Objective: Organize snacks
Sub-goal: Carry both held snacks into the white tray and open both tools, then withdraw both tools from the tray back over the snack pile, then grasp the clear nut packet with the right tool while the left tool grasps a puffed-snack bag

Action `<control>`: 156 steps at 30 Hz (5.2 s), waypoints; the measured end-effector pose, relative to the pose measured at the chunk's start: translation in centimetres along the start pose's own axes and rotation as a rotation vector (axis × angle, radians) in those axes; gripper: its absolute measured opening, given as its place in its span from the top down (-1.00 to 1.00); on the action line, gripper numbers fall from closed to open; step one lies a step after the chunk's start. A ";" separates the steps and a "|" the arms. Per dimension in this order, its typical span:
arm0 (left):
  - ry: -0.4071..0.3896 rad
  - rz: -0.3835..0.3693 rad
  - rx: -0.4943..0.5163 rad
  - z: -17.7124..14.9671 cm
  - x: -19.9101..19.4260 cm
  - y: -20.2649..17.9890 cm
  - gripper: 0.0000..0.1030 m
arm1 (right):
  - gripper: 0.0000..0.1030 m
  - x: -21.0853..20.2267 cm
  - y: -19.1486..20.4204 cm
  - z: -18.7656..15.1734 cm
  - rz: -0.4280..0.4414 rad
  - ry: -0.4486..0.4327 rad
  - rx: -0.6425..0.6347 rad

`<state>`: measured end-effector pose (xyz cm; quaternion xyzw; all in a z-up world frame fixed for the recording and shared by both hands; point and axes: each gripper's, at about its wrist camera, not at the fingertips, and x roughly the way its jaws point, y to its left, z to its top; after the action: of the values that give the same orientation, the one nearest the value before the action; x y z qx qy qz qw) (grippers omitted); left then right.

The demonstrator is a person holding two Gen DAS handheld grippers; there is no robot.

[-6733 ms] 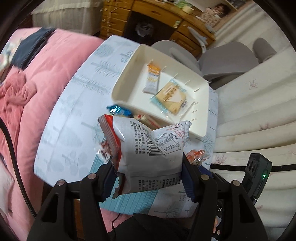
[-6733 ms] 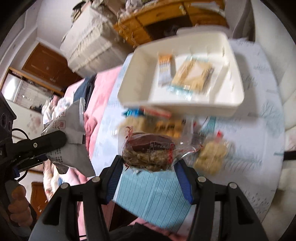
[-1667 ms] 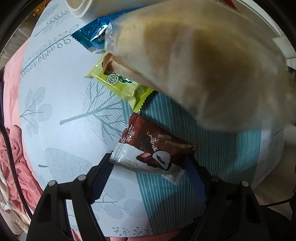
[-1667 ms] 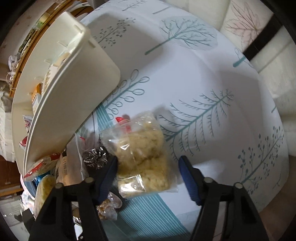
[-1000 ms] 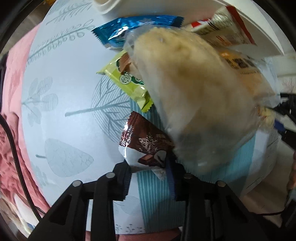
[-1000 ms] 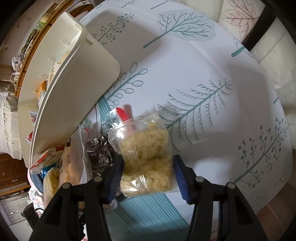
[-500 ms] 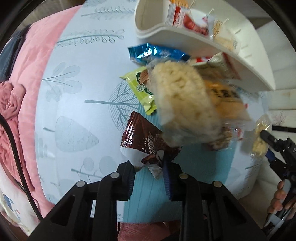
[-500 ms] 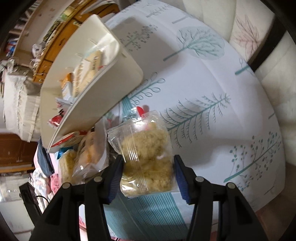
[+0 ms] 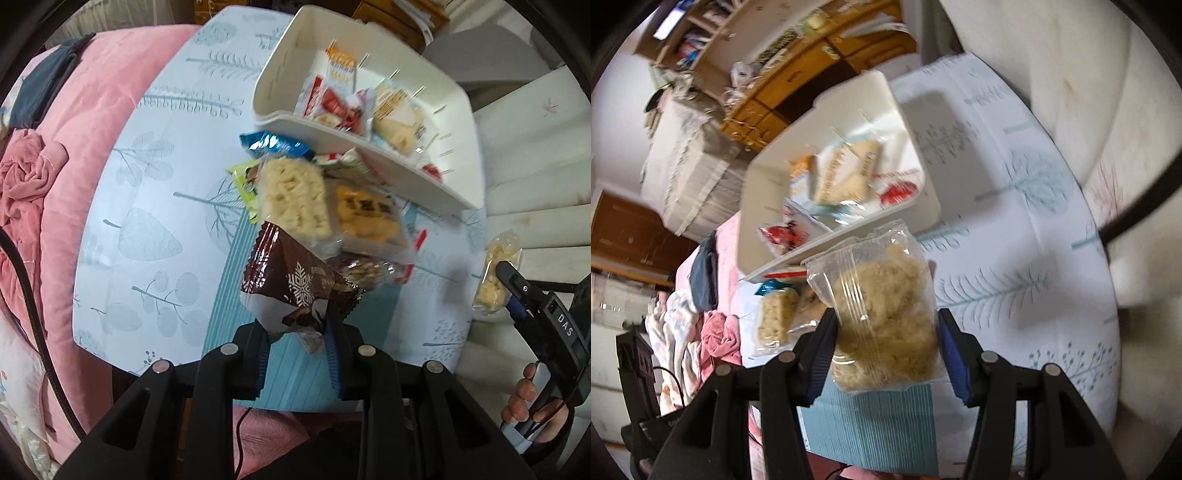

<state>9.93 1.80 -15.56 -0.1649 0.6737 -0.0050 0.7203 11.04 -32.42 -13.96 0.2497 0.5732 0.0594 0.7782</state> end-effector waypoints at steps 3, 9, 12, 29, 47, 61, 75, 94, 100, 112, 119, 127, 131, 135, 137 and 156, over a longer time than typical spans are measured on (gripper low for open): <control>-0.033 -0.004 0.002 0.0 -0.8 -1.8 0.52 | -0.04 -1.1 0.6 0.8 0.022 -0.032 -0.052; -0.089 -0.006 0.017 1.5 -3.0 -3.7 0.51 | -0.05 -2.8 1.5 2.2 0.043 -0.096 -0.113; -0.113 -0.010 0.032 2.7 -4.0 -4.5 0.51 | -0.05 -3.2 2.0 2.9 0.056 -0.131 -0.129; -0.188 -0.090 0.200 12.4 -4.0 -7.9 0.50 | -0.05 -2.1 5.8 6.8 0.108 -0.283 -0.154; -0.196 -0.215 0.248 17.2 0.1 -8.3 -0.26 | -0.07 1.6 6.5 8.0 0.100 -0.308 -0.104; -0.212 -0.115 0.208 14.3 -0.7 -7.7 -0.55 | -0.43 0.2 5.2 6.8 0.096 -0.274 -0.081; -0.290 -0.069 0.147 5.4 -4.3 -8.0 -0.55 | -0.73 -4.4 4.7 3.0 0.136 -0.238 -0.195; -0.324 0.089 -0.084 -8.9 -3.5 -2.9 -0.55 | -0.73 -4.7 5.0 -5.7 0.168 -0.175 -0.524; -0.313 0.123 -0.090 -10.2 -3.0 -2.5 -0.55 | -0.73 -4.6 4.9 -7.4 0.153 -0.180 -0.603; -0.265 0.166 -0.040 -9.0 -2.2 -2.4 -0.62 | -0.73 -2.7 4.9 -9.3 0.095 -0.162 -0.678; -0.219 0.159 0.031 -6.2 -1.4 -2.3 -0.65 | -0.73 -0.7 5.6 -9.5 0.029 -0.144 -0.671; -0.169 0.145 0.144 -1.7 -0.5 -2.2 -0.69 | -0.73 1.9 7.5 -9.8 -0.054 -0.118 -0.662; -0.138 0.132 0.207 0.7 0.2 -2.2 -0.70 | -0.73 3.8 8.3 -9.8 -0.101 -0.086 -0.635; -0.099 0.125 0.264 2.5 1.2 -2.3 -0.72 | -0.73 5.7 8.8 -10.2 -0.149 -0.044 -0.594; -0.077 0.123 0.290 3.3 1.9 -2.4 -0.74 | -0.73 6.5 8.9 -10.4 -0.167 -0.023 -0.574; 0.120 0.141 0.455 8.2 9.2 -3.5 -0.76 | -0.73 13.8 7.7 -11.7 -0.346 0.104 -0.390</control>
<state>19.54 -1.71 -23.32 0.0495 0.7066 -0.1162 0.6962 6.44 -16.76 -24.91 -0.0103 0.6241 0.0476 0.7798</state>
